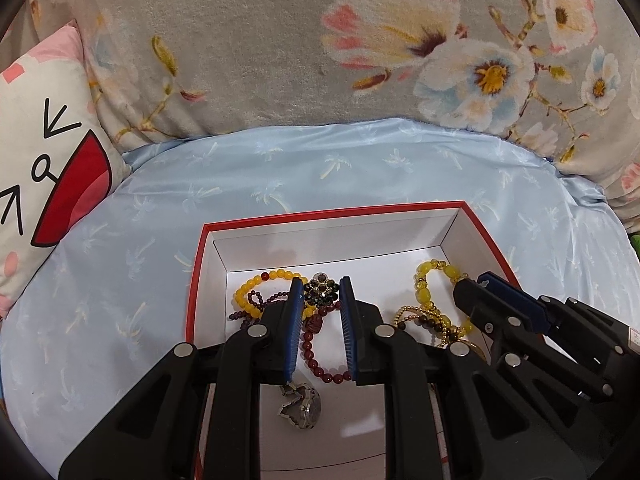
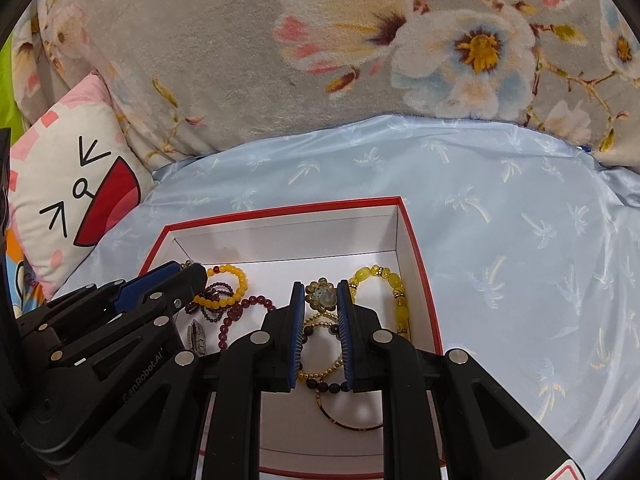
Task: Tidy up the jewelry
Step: 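Open the left gripper to drop its charm while the right gripper releases the flower charm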
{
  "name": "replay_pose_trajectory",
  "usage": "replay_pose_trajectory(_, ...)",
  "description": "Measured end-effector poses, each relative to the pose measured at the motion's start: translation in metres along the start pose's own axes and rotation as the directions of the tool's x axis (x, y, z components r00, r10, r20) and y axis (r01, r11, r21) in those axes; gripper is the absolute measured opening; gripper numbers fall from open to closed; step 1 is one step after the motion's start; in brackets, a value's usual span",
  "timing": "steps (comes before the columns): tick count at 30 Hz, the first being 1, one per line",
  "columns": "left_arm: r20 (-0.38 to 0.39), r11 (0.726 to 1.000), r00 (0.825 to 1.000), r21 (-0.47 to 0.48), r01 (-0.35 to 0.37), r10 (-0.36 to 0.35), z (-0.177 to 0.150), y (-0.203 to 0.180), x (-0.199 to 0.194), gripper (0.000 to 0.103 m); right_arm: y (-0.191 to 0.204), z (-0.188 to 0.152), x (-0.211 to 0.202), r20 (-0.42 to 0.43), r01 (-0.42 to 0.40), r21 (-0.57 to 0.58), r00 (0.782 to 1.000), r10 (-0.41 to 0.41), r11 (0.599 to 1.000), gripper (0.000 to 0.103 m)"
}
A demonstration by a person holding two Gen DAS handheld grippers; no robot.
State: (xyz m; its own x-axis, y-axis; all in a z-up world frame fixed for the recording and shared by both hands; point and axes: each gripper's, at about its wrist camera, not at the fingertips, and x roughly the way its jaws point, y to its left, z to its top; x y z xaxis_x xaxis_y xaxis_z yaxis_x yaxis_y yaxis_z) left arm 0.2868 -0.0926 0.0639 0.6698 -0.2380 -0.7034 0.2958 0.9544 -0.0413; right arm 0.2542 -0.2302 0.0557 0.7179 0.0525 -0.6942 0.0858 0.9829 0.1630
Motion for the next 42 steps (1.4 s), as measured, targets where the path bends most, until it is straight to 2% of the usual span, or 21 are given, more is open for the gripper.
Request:
replay_pose_trajectory(10,-0.013,1.0,1.0,-0.007,-0.002,0.002,-0.001,0.002,0.008,0.018,0.002,0.001,0.006,-0.006,0.016,-0.011,1.0,-0.016,1.0,0.017)
replay_pose_trajectory(11,-0.012,1.0,1.0,-0.008,-0.009,0.009,-0.002,0.002,0.007,0.02,0.002,0.0,0.005,0.001,0.026,-0.012,1.0,-0.026,1.0,0.022)
replay_pose_trajectory(12,-0.005,1.0,1.0,-0.006,-0.017,0.017,-0.002,0.002,0.006,0.026,0.003,0.0,0.004,0.005,0.035,-0.015,0.999,-0.035,0.999,0.027)
replay_pose_trajectory(13,0.0,1.0,1.0,-0.006,-0.023,0.023,-0.003,0.002,0.005,0.033,0.003,0.0,0.003,0.007,0.036,-0.016,0.999,-0.036,0.999,0.029)
replay_pose_trajectory(14,0.004,1.0,1.0,-0.007,-0.028,0.028,-0.003,0.002,0.004,0.034,0.002,0.0,0.002,0.01,0.038,-0.015,0.999,-0.038,0.999,0.03)
replay_pose_trajectory(28,0.023,0.999,0.999,-0.008,-0.032,0.032,-0.006,0.001,-0.02,0.034,0.008,-0.004,-0.024,0.034,0.063,-0.016,0.997,-0.062,0.998,0.033)
replay_pose_trajectory(42,0.041,0.999,0.998,-0.005,-0.041,0.041,-0.024,-0.003,-0.057,0.034,0.003,-0.025,-0.064,0.058,0.098,0.012,0.993,-0.099,0.995,0.055)
